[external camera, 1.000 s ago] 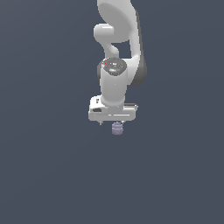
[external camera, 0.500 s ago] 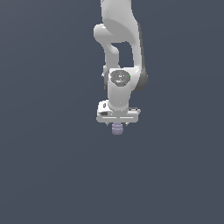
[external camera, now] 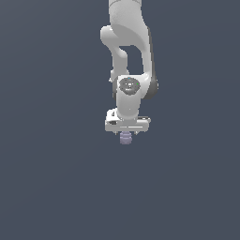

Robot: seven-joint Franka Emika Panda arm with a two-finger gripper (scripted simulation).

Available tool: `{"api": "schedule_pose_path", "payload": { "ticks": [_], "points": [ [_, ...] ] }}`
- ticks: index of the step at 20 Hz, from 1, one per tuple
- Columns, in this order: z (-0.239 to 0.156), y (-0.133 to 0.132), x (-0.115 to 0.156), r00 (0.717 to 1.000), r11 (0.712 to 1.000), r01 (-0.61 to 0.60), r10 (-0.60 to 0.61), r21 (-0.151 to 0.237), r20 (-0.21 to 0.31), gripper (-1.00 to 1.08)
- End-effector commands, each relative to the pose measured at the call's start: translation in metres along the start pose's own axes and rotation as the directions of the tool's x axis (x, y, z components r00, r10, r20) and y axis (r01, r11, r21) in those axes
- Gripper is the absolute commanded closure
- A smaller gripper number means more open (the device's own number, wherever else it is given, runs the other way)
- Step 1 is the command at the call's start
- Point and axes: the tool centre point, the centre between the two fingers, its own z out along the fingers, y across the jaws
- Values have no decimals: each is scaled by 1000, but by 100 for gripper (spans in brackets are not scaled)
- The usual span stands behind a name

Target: Pick up the object and move it to a goal position.

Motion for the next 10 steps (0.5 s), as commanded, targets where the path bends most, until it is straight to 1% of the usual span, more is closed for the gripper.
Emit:
{"api": "schedule_pose_path", "payload": {
  "ticks": [1,6,10],
  "points": [
    [8,0,-1,1000,1000,-1,1,0,1,-92],
    [33,0,-2,1000,1000,-1,1,0,1,-92],
    [44,0,-2,1000,1000,-2,2,1,0,-92]
  ]
}}
